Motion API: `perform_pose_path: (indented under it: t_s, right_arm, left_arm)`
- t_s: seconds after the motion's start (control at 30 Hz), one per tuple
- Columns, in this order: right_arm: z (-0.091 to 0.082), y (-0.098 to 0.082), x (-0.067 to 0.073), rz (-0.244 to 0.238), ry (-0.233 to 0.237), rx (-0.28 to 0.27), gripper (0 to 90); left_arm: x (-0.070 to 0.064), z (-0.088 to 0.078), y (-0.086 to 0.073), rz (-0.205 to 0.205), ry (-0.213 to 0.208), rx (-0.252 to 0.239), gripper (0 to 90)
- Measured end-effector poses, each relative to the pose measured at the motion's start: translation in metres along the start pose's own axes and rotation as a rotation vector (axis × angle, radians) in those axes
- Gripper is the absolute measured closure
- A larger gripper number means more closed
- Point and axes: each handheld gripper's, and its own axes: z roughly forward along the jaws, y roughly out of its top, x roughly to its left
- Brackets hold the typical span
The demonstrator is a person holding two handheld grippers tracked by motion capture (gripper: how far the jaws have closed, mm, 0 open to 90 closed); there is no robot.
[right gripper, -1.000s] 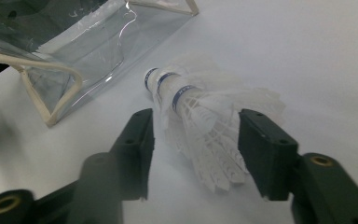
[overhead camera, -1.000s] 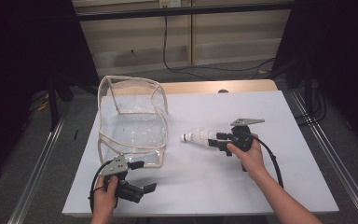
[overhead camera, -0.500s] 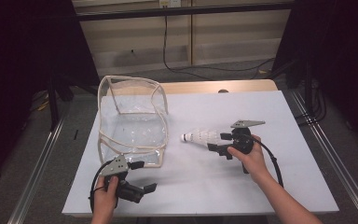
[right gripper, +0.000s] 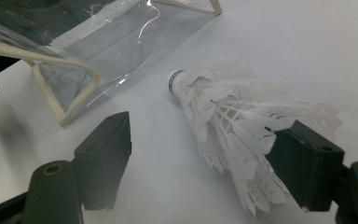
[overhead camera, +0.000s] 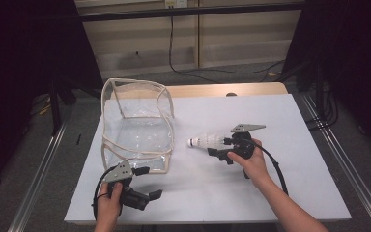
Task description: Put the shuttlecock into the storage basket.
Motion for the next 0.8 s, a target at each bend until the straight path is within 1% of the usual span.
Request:
perform_pose_path:
  t_s: [0.13, 0.2, 0.33, 0.37, 0.43, 0.47, 0.53, 0.57, 0.63, 0.8]
  right_arm:
    - [0.006, 0.002, 0.003, -0.012, -0.002, 0.009, 25.7]
    - [0.009, 0.003, 0.004, -0.018, -0.012, 0.014, 26.7]
    - [0.014, 0.005, 0.006, -0.038, -0.025, 0.014, 30.5]
    - [0.016, 0.005, 0.007, -0.035, -0.026, 0.016, 32.6]
    - [0.018, 0.006, 0.008, -0.044, -0.042, 0.019, 33.8]
    - [0.019, 0.007, 0.009, -0.049, -0.044, 0.022, 35.6]
    - [0.021, 0.007, 0.01, -0.055, -0.067, 0.017, 37.7]
    - [0.022, 0.008, 0.009, -0.057, -0.068, 0.018, 40.0]
    - [0.023, 0.009, 0.01, -0.06, -0.09, 0.023, 41.1]
    - [0.027, 0.009, 0.011, -0.066, -0.125, 0.022, 45.3]
  left_arm:
    - [0.0, 0.0, 0.0, -0.003, 0.0, -0.002, 4.2]
    - [0.0, 0.0, 0.0, -0.003, -0.001, -0.002, 4.2]
    - [0.0, 0.0, 0.0, -0.004, -0.001, -0.003, 4.2]
    - [0.0, 0.0, 0.0, -0.003, -0.001, -0.001, 4.2]
    - [0.0, 0.0, 0.0, -0.003, -0.001, -0.003, 4.2]
    - [0.0, 0.0, 0.0, -0.004, -0.002, -0.002, 4.2]
    - [0.0, 0.0, 0.0, -0.002, -0.002, -0.001, 4.2]
    - [0.0, 0.0, 0.0, -0.003, -0.002, -0.001, 4.2]
    - [0.001, 0.0, 0.0, -0.006, -0.001, -0.006, 4.2]
    - [0.001, 0.0, 0.0, -0.007, -0.003, -0.008, 4.2]
